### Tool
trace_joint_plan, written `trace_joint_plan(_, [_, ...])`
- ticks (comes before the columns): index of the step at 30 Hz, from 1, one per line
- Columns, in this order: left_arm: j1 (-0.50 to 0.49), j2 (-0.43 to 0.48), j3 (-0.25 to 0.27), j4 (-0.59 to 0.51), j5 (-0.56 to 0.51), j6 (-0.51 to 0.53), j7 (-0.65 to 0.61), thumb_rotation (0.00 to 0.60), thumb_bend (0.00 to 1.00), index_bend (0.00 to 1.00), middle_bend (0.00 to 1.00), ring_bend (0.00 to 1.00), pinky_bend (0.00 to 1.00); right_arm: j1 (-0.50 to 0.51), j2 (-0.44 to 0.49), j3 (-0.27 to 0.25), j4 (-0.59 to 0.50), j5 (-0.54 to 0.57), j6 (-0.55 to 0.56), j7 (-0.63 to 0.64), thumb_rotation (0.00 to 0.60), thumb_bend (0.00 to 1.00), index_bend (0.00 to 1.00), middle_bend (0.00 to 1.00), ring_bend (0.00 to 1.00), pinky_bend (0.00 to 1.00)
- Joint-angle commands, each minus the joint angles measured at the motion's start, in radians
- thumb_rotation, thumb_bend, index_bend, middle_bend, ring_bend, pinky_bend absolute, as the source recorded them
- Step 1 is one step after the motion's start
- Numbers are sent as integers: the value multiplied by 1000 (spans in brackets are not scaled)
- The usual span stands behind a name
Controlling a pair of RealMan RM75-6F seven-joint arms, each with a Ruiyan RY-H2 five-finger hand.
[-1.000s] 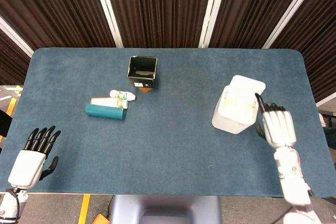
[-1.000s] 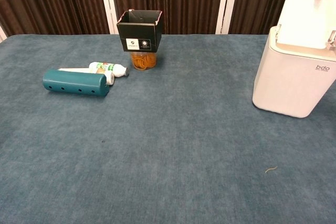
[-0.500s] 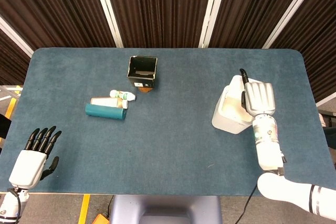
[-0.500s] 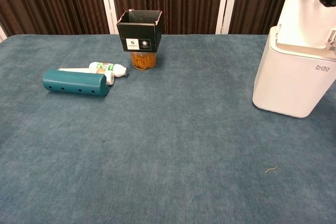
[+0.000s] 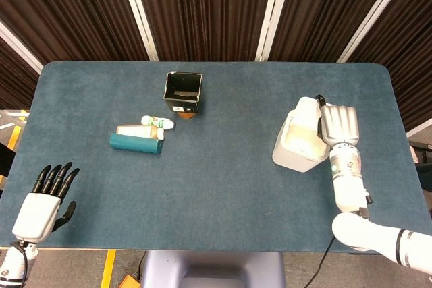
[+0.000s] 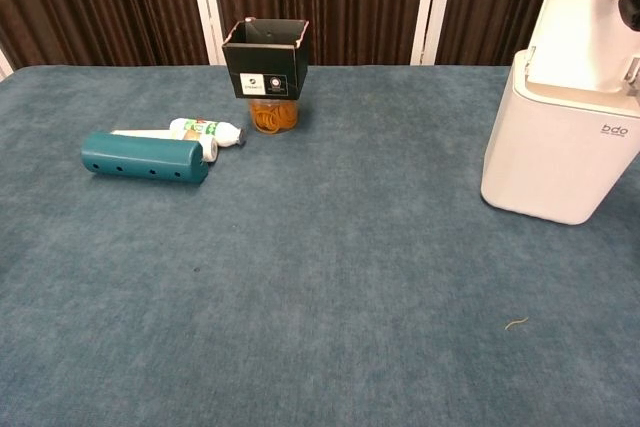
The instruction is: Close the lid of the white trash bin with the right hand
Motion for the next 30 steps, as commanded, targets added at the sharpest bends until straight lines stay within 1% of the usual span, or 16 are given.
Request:
trace_joint_plan(1, [-1, 1, 1, 0, 2, 0, -2, 600, 457, 0, 0, 0, 0, -11, 34, -20, -34, -16, -16, 33, 600, 735, 310, 1000, 1000, 1000])
trace_joint_plan(5, [0, 1, 2, -1, 4, 1, -2, 600, 457, 0, 0, 0, 0, -29, 88, -55, -91, -44, -36, 63, 600, 734, 322, 1000, 1000, 1000])
trace_joint_plan(10, [0, -1, 3, -1, 6, 1, 1, 600, 456, 0, 0, 0, 0, -69, 137, -127, -158, -141, -42, 107, 600, 734, 326, 1000, 1000, 1000])
trace_joint_plan(12, [0, -2, 4, -1, 6, -1, 4, 600, 456, 0, 0, 0, 0, -84, 149, -165, -175, -185, -50, 117, 600, 734, 326, 1000, 1000, 1000])
trace_joint_plan(15, [-2, -3, 4, -1, 6, -4, 7, 600, 456, 0, 0, 0, 0, -103, 150, -222, -181, -246, -50, 116, 600, 734, 323, 1000, 1000, 1000])
trace_joint_plan(18, [-2, -3, 4, -2, 6, -3, 7, 600, 457, 0, 0, 0, 0, -118, 131, -269, -164, -300, -39, 110, 600, 734, 316, 1000, 1000, 1000])
trace_joint_plan(24, [-1, -1, 4, -1, 6, 0, 2, 600, 456, 0, 0, 0, 0, -132, 90, -323, -118, -346, -41, 117, 600, 734, 309, 1000, 1000, 1000])
trace_joint_plan(28, [0, 0, 5, -1, 7, 0, 1, 600, 456, 0, 0, 0, 0, -129, 70, -337, -92, -336, -50, 114, 600, 734, 309, 1000, 1000, 1000])
trace_joint_plan(30, [0, 1, 5, -2, 8, 1, 1, 600, 456, 0, 0, 0, 0, -131, 68, -338, -91, -348, -42, 125, 600, 734, 308, 1000, 1000, 1000])
